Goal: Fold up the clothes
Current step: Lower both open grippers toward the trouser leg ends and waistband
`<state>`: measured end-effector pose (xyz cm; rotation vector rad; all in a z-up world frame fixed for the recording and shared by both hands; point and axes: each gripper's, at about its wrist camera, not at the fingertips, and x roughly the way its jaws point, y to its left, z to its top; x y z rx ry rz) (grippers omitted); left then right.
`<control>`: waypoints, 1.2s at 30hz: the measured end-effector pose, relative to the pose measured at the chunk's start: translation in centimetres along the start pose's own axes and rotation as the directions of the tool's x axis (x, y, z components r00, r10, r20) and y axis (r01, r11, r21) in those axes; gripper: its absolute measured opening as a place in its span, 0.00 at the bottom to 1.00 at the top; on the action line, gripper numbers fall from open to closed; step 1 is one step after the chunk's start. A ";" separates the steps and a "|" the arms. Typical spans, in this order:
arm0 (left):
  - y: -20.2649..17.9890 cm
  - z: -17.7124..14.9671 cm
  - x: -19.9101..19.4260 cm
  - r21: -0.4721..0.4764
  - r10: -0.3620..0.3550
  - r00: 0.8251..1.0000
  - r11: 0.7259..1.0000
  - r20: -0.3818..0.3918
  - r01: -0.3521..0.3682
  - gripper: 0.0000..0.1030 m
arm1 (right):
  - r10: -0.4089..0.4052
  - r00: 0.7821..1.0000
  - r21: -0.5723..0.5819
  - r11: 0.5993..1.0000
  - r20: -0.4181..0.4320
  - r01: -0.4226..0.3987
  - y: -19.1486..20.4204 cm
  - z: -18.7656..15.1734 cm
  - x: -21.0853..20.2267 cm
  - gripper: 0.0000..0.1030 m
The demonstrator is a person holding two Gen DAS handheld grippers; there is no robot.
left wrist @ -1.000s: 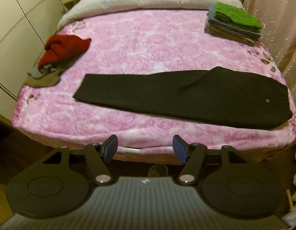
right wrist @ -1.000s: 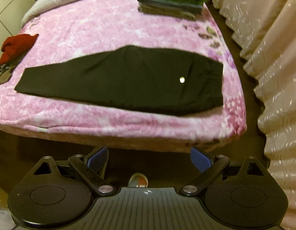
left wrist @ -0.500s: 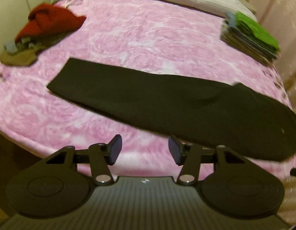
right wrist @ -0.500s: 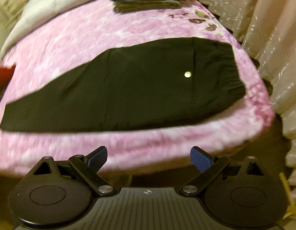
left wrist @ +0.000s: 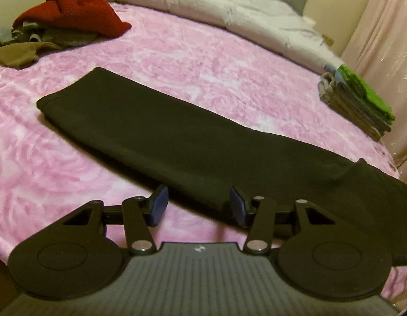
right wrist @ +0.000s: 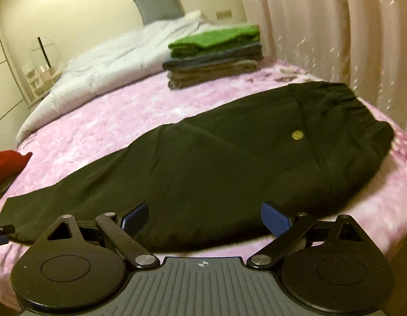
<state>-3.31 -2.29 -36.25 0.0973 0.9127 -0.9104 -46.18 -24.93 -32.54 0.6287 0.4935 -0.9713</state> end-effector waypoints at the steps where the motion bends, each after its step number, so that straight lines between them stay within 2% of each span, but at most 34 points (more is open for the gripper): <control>1: 0.8 -0.1 -0.4 -0.025 -0.010 1.000 1.000 -0.006 0.009 0.45 | -0.012 1.000 0.021 1.000 -0.007 0.012 0.3 -0.4 -0.7 0.92; 3: 2.8 0.0 -1.3 -0.089 -0.055 0.998 0.994 0.013 0.056 0.46 | -0.011 1.000 0.084 0.996 -0.026 0.013 0.5 -0.9 -2.3 0.92; 6: 5.6 0.6 -1.5 -0.160 -0.072 0.996 0.984 0.052 0.079 0.46 | -0.012 1.000 0.117 0.993 -0.011 0.014 1.0 -1.4 -4.0 0.92; 9: 8.5 1.2 -0.9 -0.257 -0.084 0.995 0.962 0.049 0.094 0.46 | -0.033 0.999 0.136 0.990 -0.032 0.037 2.2 -1.9 -4.6 0.70; 13: 11.4 2.1 0.3 -0.355 -0.091 0.994 0.929 0.056 0.105 0.46 | -0.010 0.998 0.124 0.992 -0.066 0.018 4.9 -2.5 -3.9 0.69; 15: 12.7 2.1 1.1 -0.410 -0.109 0.992 0.904 0.055 0.122 0.46 | -0.006 0.998 0.105 0.994 -0.068 0.013 5.9 -2.6 -3.3 0.68; 19: 13.6 2.1 2.3 -0.483 -0.137 0.987 0.861 0.085 0.161 0.46 | -0.007 0.999 0.053 0.999 -0.054 0.010 7.9 -2.3 -1.9 0.68; 22: 13.5 2.1 2.9 -0.513 -0.144 0.983 0.839 0.112 0.181 0.45 | -0.007 0.999 0.014 1.000 -0.043 0.008 9.3 -2.1 -0.8 0.68; 25: 13.4 2.1 3.2 -0.501 -0.121 0.986 0.850 0.118 0.164 0.39 | 0.003 1.000 -0.003 1.000 -0.020 -0.003 10.0 -1.8 -0.1 0.68; 26: 13.3 2.1 3.3 -0.492 -0.107 0.988 0.857 0.114 0.150 0.32 | 0.006 1.000 -0.009 1.000 -0.015 -0.006 10.2 -1.8 0.1 0.68; 30: 13.6 1.9 3.5 -0.490 -0.115 0.986 0.857 0.125 0.162 0.32 | 0.011 1.000 -0.016 1.000 -0.026 -0.012 10.6 -1.9 1.4 0.68; 31: 13.4 2.0 3.5 -0.480 -0.105 0.987 0.864 0.125 0.153 0.31 | 0.013 0.999 -0.006 1.000 -0.034 -0.013 10.5 -2.0 1.8 0.68; 33: 13.1 2.2 3.5 -0.456 -0.082 0.989 0.881 0.120 0.128 0.15 | 0.013 0.999 0.021 1.000 -0.048 -0.012 10.0 -2.1 2.4 0.68; 36: 12.7 2.6 3.4 -0.408 -0.057 0.993 0.908 0.105 0.095 0.12 | 0.009 0.998 0.050 0.999 -0.056 -0.007 9.1 -2.2 2.7 0.68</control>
